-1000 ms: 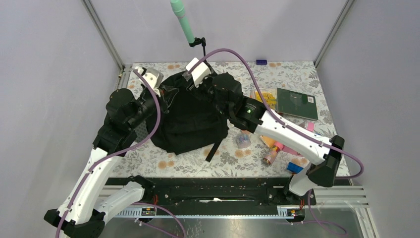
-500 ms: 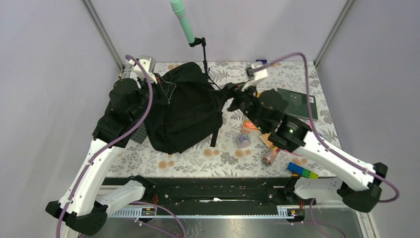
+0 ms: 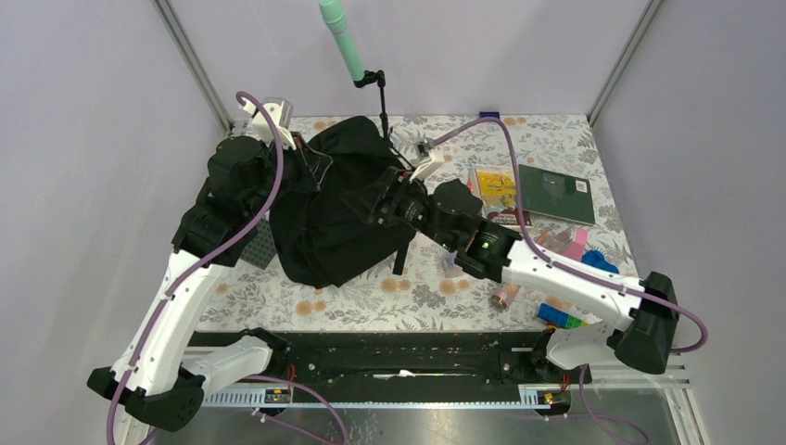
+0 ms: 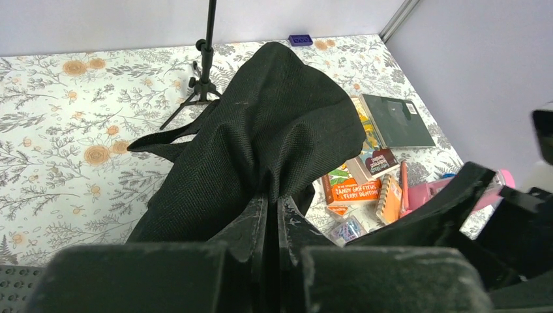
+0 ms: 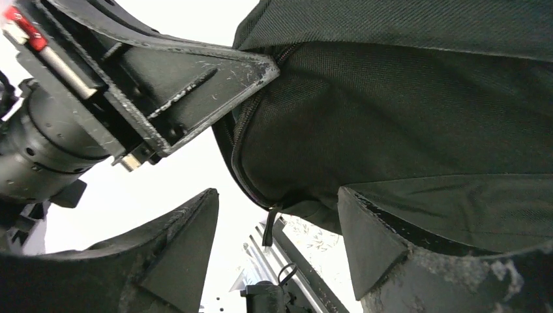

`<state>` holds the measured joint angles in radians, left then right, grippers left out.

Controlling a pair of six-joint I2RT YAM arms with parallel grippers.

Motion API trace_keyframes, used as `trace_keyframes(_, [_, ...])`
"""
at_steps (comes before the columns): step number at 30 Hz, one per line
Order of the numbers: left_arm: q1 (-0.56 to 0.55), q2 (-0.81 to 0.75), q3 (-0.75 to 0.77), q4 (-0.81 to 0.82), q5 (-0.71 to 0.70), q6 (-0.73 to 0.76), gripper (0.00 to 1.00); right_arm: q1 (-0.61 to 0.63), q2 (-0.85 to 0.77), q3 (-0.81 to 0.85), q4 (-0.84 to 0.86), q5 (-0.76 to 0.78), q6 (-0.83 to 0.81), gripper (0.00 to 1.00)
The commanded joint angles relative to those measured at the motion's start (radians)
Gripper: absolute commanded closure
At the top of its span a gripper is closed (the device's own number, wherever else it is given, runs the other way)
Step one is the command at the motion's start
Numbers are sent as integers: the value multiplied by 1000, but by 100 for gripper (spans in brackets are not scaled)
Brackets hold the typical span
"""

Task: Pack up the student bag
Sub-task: Unzip the student bag at the center of the board.

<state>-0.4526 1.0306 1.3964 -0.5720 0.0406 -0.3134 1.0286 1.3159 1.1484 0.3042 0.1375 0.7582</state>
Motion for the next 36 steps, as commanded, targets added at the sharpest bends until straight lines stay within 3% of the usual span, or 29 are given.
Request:
trace_keyframes(1, [-3, 0, 54, 9, 20, -46, 100, 10, 55, 82, 128, -67, -3, 28])
trace_keyframes(6, [-4, 4, 55, 5, 36, -54, 100, 13, 118, 142, 133, -93, -29, 30])
trace_keyframes(13, [-4, 9, 58, -9, 36, -50, 100, 13, 201, 234, 95, -104, -57, 41])
trace_keyframes(19, [-4, 14, 71, -17, 35, -40, 100, 13, 215, 235, 56, -46, -70, 65])
trace_keyframes(22, [-4, 16, 81, -25, 42, -22, 99, 13, 210, 220, 61, -27, -78, 85])
trace_keyframes(23, [-4, 16, 83, -29, 44, -7, 93, 13, 208, 217, 61, -24, -80, 91])
trace_keyframes(26, [-4, -2, 83, -28, 49, 56, 54, 13, 196, 199, 62, -5, -84, 100])
trace_keyframes(29, [-4, -39, 66, -28, 38, 125, 36, 13, 186, 183, 65, 7, -91, 100])
trace_keyframes(32, [-4, -80, 35, -22, 39, 188, 27, 13, 180, 177, 67, 11, -98, 100])
trace_keyframes(36, [-4, -119, 4, -18, 7, 246, 26, 13, 176, 172, 65, 13, -104, 100])
